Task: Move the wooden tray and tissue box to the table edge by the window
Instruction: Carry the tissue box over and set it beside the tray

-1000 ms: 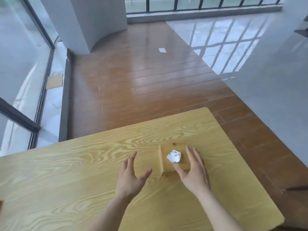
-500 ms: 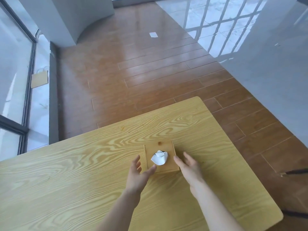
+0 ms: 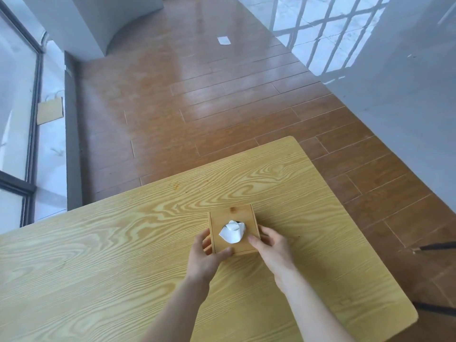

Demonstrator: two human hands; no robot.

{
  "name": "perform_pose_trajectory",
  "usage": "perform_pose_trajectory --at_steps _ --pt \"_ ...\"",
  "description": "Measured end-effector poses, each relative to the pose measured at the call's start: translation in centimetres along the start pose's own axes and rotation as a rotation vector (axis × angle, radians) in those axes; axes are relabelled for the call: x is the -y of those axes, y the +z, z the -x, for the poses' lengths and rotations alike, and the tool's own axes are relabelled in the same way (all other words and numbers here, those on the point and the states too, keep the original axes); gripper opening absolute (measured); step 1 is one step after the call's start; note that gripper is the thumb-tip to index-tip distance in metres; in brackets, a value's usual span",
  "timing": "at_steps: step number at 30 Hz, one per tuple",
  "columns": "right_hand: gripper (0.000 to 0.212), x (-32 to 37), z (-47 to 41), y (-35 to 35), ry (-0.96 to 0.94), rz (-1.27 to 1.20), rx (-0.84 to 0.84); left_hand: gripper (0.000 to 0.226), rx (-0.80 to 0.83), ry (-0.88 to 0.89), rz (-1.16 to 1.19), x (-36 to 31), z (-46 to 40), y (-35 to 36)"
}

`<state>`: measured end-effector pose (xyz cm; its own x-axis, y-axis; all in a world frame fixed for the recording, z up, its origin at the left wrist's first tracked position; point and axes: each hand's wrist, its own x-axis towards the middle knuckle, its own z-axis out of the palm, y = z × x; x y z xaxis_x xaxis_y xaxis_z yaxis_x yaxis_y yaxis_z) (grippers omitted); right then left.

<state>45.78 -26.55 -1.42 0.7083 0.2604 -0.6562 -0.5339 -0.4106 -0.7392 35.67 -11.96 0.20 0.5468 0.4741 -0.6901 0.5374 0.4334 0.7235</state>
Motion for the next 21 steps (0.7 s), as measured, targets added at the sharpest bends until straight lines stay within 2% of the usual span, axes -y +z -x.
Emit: perform_pose_trajectory --at_steps 7,10,13,17,21 --pt "0.044 -0.1 1.1 1.5 -0.021 0.033 -0.016 0.075 -0.016 -0.006 0.023 0.0 1.1 -1.5" --pt "0.039 0.2 1.8 2.9 -0.042 0.044 -0.004 0.074 -0.036 0.013 0.036 -0.1 1.6 -3.1" --pt "0.034 0.7 2.6 5.0 -0.061 0.052 0.021 0.076 -0.064 0.029 0.043 -0.4 2.2 -5.2" --pt "0.049 1.9 3.8 8.5 -0.097 0.083 0.059 0.074 -0.106 0.073 0.067 -1.2 3.4 -9.0" --pt "0.050 3.5 5.5 12.9 -0.148 0.102 0.114 0.074 -0.156 0.120 0.088 -1.8 4.5 -13.5"
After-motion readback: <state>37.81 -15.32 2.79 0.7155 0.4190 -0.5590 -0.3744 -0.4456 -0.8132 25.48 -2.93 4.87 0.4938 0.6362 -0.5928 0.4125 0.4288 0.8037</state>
